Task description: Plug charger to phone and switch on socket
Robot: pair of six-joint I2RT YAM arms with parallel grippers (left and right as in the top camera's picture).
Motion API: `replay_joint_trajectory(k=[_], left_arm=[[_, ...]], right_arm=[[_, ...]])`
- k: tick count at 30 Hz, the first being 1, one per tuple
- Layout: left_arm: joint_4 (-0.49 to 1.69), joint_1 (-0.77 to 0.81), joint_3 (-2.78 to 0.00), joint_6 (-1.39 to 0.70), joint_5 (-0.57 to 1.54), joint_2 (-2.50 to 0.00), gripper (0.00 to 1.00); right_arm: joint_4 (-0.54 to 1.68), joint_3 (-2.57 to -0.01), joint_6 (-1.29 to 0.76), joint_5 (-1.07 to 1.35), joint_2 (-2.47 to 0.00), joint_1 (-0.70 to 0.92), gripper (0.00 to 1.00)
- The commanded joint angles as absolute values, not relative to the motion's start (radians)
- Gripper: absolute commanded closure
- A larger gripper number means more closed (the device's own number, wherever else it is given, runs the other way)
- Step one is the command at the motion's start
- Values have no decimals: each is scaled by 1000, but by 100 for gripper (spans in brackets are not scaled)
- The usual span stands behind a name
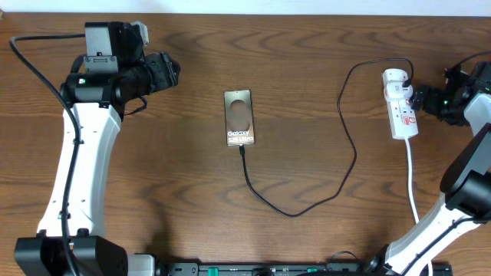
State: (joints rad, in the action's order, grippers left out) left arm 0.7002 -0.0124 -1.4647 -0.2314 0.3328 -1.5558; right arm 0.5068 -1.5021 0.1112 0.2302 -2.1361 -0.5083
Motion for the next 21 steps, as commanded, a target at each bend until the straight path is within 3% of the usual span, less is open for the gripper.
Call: replay_joint_trajectory(k=[1, 21], left_arm=[[703, -17, -1468, -221, 320, -1543, 35], [703, -17, -1468, -222, 320, -1543, 35]], right_arm=[[510, -1488, 120, 231, -2147, -502, 1], [558, -1483, 109, 336, -2207, -500, 1]])
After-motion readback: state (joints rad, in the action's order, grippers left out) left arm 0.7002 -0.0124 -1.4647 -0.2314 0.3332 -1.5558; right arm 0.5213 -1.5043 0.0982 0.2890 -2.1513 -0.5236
